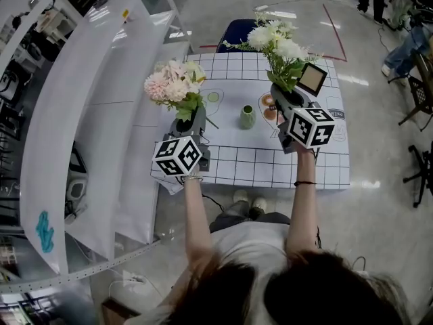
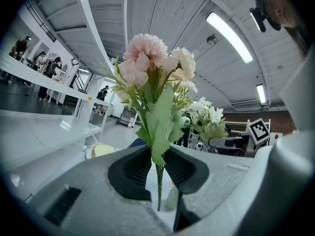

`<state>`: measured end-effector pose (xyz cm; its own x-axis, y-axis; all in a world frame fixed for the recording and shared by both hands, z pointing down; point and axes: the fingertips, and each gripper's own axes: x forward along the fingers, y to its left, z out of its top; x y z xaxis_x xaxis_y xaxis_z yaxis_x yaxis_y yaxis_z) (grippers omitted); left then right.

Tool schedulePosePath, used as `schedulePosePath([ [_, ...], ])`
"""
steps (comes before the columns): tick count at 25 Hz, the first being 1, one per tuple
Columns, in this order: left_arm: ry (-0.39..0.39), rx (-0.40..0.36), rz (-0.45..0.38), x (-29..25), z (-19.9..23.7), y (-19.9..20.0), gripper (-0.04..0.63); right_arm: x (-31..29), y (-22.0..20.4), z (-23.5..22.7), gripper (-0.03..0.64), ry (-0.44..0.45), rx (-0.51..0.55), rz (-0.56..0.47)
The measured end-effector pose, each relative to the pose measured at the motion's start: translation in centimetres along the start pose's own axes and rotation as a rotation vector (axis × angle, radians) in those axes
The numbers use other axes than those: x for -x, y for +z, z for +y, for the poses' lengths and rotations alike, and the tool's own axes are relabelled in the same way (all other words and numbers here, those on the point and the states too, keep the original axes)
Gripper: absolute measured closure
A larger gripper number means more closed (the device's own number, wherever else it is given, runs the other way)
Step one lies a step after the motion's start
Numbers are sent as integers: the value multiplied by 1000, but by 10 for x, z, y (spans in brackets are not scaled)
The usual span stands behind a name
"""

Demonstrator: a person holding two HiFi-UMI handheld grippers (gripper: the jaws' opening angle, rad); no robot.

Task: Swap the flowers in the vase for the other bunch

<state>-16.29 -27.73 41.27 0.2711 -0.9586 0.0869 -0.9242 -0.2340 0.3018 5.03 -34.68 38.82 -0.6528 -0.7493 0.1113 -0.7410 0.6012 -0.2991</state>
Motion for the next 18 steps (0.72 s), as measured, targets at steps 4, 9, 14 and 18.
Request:
schedulePosePath([
  [4, -1, 6, 5, 2, 10, 3, 520, -9, 1, 9, 560, 5, -2, -11],
  [9, -8, 7, 14, 3, 18, 3, 520, -18, -1, 16, 560, 5, -4, -19],
  [14, -13, 14, 13, 6, 25, 4, 519, -24, -2, 26, 560, 16, -2, -39],
  [18, -22, 15, 20, 8, 30, 2, 520, -27, -2, 32, 560, 18, -4, -65],
])
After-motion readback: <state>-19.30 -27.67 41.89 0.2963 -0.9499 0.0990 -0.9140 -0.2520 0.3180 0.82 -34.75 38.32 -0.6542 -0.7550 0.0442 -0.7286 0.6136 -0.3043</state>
